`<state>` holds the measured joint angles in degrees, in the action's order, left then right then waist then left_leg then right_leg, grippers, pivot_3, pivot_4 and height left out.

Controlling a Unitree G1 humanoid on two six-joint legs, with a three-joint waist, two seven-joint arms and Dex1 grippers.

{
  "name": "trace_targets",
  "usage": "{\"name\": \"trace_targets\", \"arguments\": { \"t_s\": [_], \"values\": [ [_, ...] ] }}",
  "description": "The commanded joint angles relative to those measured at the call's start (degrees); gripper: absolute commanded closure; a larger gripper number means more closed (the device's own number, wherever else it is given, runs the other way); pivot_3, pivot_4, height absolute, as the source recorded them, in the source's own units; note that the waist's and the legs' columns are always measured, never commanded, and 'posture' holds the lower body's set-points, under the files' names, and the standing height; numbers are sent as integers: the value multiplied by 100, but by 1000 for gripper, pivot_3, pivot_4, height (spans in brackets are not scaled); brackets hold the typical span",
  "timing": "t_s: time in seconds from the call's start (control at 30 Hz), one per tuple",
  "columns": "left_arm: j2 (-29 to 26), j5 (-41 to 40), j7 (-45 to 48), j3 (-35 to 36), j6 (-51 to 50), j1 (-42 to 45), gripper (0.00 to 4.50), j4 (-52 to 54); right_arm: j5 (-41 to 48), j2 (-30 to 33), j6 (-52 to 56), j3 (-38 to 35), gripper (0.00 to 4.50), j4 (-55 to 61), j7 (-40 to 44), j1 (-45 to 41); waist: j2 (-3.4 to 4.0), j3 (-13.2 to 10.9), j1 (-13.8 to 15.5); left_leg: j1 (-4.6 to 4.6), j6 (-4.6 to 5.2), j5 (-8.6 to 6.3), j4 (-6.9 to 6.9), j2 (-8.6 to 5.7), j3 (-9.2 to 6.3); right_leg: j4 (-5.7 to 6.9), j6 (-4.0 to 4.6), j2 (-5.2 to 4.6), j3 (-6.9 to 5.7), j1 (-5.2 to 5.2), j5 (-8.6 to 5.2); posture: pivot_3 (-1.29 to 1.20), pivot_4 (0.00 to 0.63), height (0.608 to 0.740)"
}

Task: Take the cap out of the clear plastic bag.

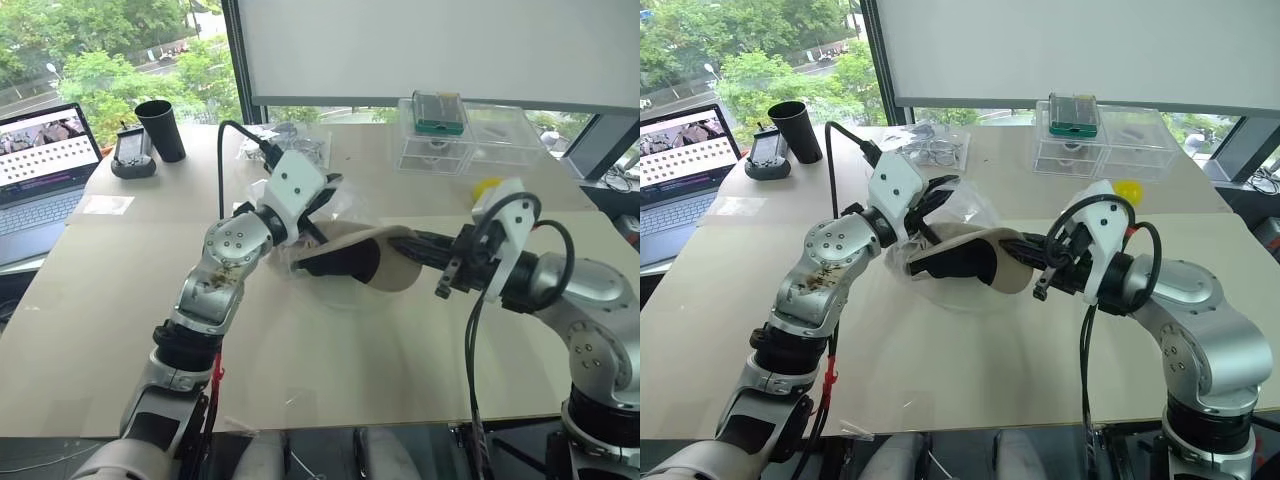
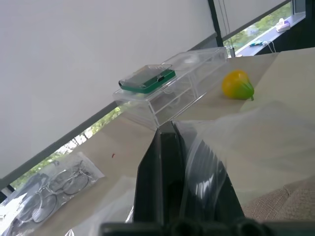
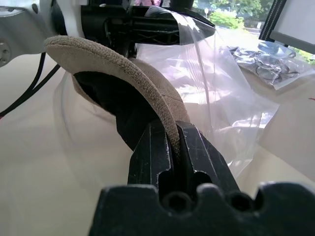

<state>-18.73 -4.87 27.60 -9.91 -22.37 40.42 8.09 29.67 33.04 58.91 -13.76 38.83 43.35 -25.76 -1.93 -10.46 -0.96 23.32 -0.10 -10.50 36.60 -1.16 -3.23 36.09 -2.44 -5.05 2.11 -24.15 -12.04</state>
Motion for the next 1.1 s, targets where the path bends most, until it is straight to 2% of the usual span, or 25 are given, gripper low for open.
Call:
{"name": "trace_targets", "arguments": {
  "t_s": [0.03,0.17,0.27,0.3,0.53,0.73,0.9,1.0,1.1],
  "values": [
    [-304,198,3,159,-151,-281,4500,-388,116,95,-596,-608,4477,148,-337,-375,0,0,4,1,0,0,0,0,0,0,0,0,0,0,0,0,150,740],
    [-392,110,187,55,-367,-377,4500,-278,127,82,-682,-90,4477,297,-380,-436,0,0,-10,-2,0,0,0,1,0,1,0,1,1,0,0,0,150,740],
    [-475,-37,411,-69,-795,-476,4500,-126,-1350,891,-1632,1671,4477,392,-298,-71,7,3,-17,-3,0,0,0,1,4,1,-6,1,2,-2,-4,0,150,740],
    [-514,-9,439,-108,-832,-492,4500,-107,-1769,1108,-2014,2133,4477,431,-272,31,5,2,-18,-5,0,0,0,0,5,1,-43,1,3,1,-27,0,150,740],
    [-582,29,502,-140,-849,-453,4500,-136,-3213,1448,-3932,2973,4477,634,-558,739,-1,1,29,-1,0,0,5,-1,3,-3,-50,-3,0,4,-31,0,150,740],
    [-590,32,540,-155,-827,-443,4500,-143,-4029,1719,-5676,2690,4477,626,-776,2025,-1,1,28,2,-1,-1,4,-2,6,-4,-50,-5,3,0,-31,0,150,740],
    [-598,42,565,-145,-817,-467,4500,-141,-4091,1768,-6675,2194,4477,577,-881,2932,-2,1,16,-2,-1,-1,5,-1,6,-3,-50,-4,4,5,-31,0,150,740],
    [-606,63,576,-144,-807,-491,4500,-137,-3979,1759,-6916,1976,4477,473,-785,3053,-3,2,8,-9,-1,0,5,0,13,-2,-50,-4,11,8,-30,0,150,740],
    [-618,66,591,-138,-815,-510,4500,-120,-3052,1566,-6295,1697,4477,653,-558,2778,-4,1,8,-12,-1,0,5,3,11,-1,-50,-1,10,12,-31,0,150,740]
  ]
}}
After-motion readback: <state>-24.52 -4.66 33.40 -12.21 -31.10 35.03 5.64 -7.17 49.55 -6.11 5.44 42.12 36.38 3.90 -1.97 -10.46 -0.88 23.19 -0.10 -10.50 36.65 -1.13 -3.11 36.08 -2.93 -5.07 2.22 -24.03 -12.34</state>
